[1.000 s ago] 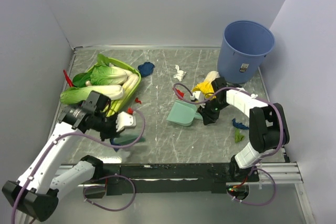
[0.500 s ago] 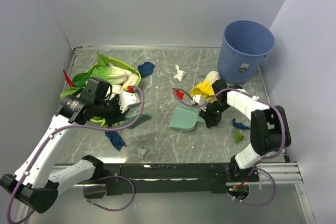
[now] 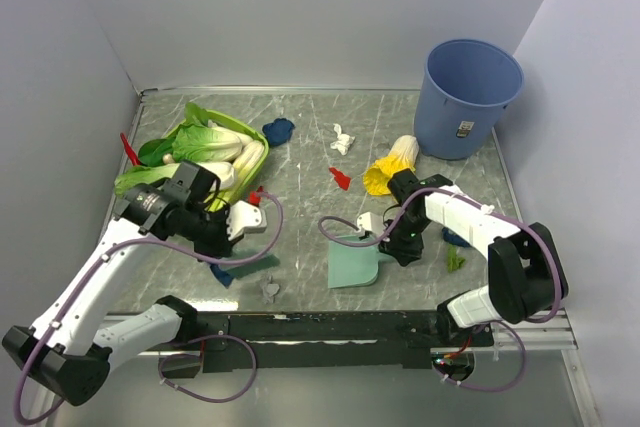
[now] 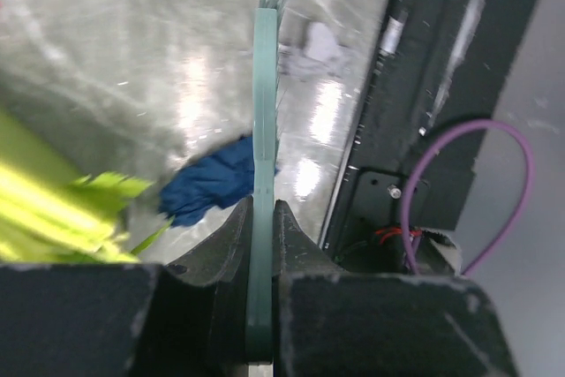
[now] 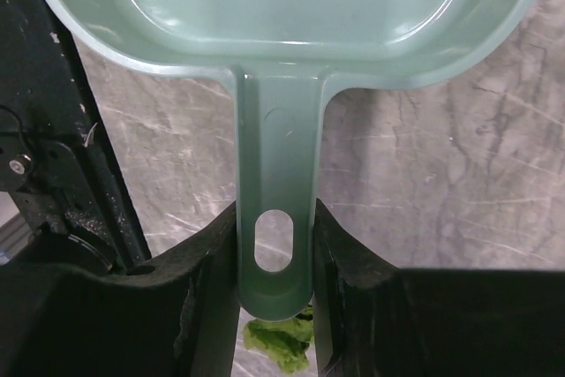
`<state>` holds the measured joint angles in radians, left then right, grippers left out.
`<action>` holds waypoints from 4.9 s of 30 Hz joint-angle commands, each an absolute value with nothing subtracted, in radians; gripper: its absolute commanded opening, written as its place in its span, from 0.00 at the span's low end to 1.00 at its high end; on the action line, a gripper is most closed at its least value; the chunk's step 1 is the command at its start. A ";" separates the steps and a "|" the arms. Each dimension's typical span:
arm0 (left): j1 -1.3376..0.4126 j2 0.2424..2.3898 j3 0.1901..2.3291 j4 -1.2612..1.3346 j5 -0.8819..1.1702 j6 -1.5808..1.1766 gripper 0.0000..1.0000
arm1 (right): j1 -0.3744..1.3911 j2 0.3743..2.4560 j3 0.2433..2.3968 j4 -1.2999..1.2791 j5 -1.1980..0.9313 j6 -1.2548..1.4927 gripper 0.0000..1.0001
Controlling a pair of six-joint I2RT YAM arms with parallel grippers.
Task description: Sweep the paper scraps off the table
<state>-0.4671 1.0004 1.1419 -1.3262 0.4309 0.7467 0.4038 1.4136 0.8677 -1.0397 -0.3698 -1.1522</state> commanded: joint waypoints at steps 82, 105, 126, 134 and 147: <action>-0.730 0.968 1.013 -1.299 -0.115 0.679 0.01 | 0.624 1.448 0.765 -0.791 -0.239 -0.804 0.00; -0.729 1.148 1.284 -0.919 0.442 0.531 0.01 | 0.630 1.483 0.810 -0.911 -0.187 -0.756 0.00; -0.693 1.258 1.078 -0.810 0.118 0.192 0.01 | 0.678 1.549 0.838 -0.916 -0.120 -0.733 0.00; -0.727 1.413 1.218 -0.743 0.287 0.236 0.01 | 0.695 1.632 0.939 -0.899 -0.179 -0.697 0.00; -0.531 1.454 1.370 -0.727 0.635 -0.063 0.01 | 0.690 1.615 0.913 -0.808 -0.233 -0.646 0.00</action>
<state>-0.6586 1.4982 1.3563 -0.7769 0.4488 0.0860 0.6876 1.6371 0.9306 -0.8410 -0.2176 -0.6701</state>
